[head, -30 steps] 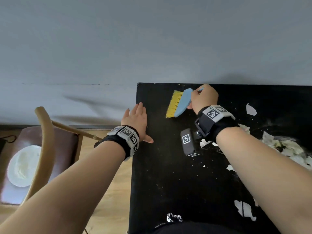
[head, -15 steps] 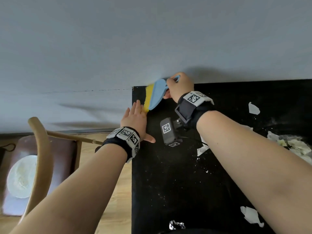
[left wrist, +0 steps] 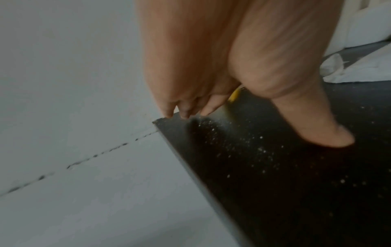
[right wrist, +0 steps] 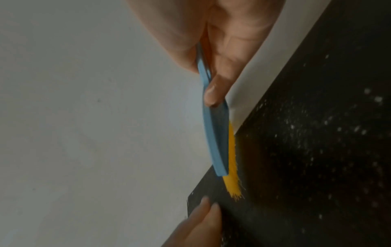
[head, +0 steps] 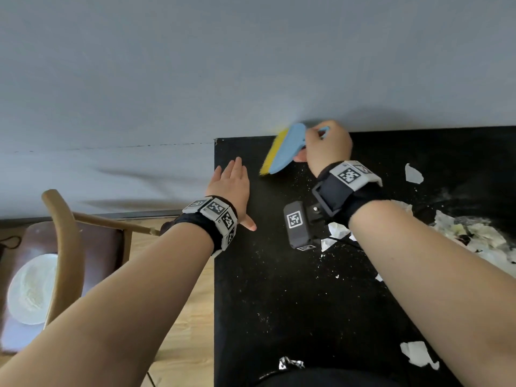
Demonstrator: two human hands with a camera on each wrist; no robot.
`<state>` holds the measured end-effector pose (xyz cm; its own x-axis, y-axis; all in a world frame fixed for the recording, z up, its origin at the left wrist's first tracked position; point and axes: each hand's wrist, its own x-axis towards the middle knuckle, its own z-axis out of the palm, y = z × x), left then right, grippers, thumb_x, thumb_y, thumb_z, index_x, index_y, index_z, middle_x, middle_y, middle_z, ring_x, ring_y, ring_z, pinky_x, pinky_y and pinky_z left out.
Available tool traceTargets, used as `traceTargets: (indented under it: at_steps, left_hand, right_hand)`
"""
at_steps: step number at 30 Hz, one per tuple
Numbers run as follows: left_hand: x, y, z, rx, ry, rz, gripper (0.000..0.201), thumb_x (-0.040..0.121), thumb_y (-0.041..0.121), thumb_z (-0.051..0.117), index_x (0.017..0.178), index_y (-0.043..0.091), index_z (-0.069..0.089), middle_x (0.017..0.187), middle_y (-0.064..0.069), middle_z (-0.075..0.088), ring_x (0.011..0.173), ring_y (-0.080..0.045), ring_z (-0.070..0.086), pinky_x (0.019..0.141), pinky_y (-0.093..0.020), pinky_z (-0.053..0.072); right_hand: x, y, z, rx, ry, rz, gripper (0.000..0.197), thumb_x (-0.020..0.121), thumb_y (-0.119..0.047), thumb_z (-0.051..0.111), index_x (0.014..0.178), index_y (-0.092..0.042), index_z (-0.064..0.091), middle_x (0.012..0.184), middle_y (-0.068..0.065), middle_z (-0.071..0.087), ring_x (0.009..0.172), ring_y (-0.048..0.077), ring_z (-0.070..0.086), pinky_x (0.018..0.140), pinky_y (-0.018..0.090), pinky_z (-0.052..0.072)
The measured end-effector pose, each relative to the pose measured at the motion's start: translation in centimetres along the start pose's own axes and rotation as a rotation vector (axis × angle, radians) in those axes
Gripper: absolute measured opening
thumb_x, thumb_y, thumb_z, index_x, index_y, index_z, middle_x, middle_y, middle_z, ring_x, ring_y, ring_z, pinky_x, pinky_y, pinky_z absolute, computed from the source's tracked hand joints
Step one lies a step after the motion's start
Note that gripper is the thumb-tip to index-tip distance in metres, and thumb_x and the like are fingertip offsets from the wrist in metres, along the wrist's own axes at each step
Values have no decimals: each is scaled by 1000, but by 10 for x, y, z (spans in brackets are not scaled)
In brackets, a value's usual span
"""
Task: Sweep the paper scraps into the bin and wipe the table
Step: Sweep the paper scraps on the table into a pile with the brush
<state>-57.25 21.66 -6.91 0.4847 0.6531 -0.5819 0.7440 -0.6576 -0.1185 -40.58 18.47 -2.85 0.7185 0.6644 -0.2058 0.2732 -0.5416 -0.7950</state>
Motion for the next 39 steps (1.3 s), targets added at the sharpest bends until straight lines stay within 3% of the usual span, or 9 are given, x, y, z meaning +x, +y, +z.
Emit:
traceTargets:
  at_steps: [5, 9, 17, 24, 29, 31, 34, 37, 39]
  left_hand:
    - [1, 11, 1, 45, -13, 39, 139, 57, 64, 79, 151, 4, -4, 158, -13, -8, 147, -25, 0, 118, -42, 6]
    - [0, 12, 0, 64, -9, 38, 138, 58, 63, 78, 150, 3, -3, 158, -14, -8, 146, -26, 0, 119, -43, 7]
    - [-9, 25, -3, 25, -7, 22, 135, 60, 62, 78, 150, 2, -3, 158, -14, -8, 147, -25, -2, 119, -42, 8]
    - [-19, 49, 3, 37, -3, 106, 132, 63, 65, 74, 150, 2, -2, 158, -14, -6, 146, -26, -2, 119, -44, 10]
    - [-16, 68, -2, 40, -2, 130, 132, 64, 64, 75, 150, 1, -2, 158, -14, -6, 146, -26, -2, 119, -43, 8]
    - [-11, 72, -6, 45, -1, 119, 131, 63, 64, 75, 150, 1, -2, 158, -14, -6, 146, -26, -2, 119, -43, 9]
    - [-8, 68, -9, 45, 5, 105, 131, 64, 64, 75, 150, 1, -1, 159, -14, -4, 147, -26, -1, 119, -43, 9]
    - [-2, 71, -14, 50, -2, 110, 130, 64, 63, 75, 150, 2, -1, 159, -13, -5, 147, -25, -2, 119, -43, 8]
    - [4, 76, -18, 55, -9, 111, 130, 65, 64, 74, 151, 3, -2, 159, -12, -6, 147, -25, -2, 119, -43, 7]
  right_hand:
    - [12, 18, -9, -92, 65, 106, 25, 95, -15, 41, 103, 1, 59, 99, 12, 68, 64, 18, 66, 36, 7, 38]
    - [9, 36, -52, -180, 228, 159, 28, 97, -12, 39, 110, 3, 58, 104, 15, 65, 49, 7, 43, 30, 1, 30]
    - [-32, 27, -14, -9, 1, 110, 11, 96, -17, 46, 99, -9, 53, 92, 5, 63, 66, 16, 68, 56, 20, 54]
    - [-19, 50, -77, -252, 233, 137, 23, 96, -12, 41, 108, 3, 55, 107, 16, 63, 98, 27, 62, 69, 25, 42]
    - [-24, 38, -68, -131, 99, 48, 18, 97, -16, 42, 106, -4, 54, 96, 3, 59, 59, 6, 57, 39, -1, 37]
    - [-26, 42, -59, -133, 50, 70, 18, 97, -16, 44, 107, -4, 54, 95, 5, 60, 61, 9, 60, 46, 4, 45]
    - [-22, 53, -69, -236, 90, 123, 21, 95, -14, 44, 105, -1, 57, 104, 16, 65, 93, 29, 66, 74, 32, 50]
    - [-7, 59, -96, -177, 212, 153, 21, 94, -15, 43, 103, -2, 57, 101, 12, 65, 87, 25, 67, 71, 30, 50]
    - [3, 50, -99, -106, 220, 142, 22, 95, -17, 43, 107, -3, 56, 98, 2, 61, 78, 13, 63, 64, 15, 46]
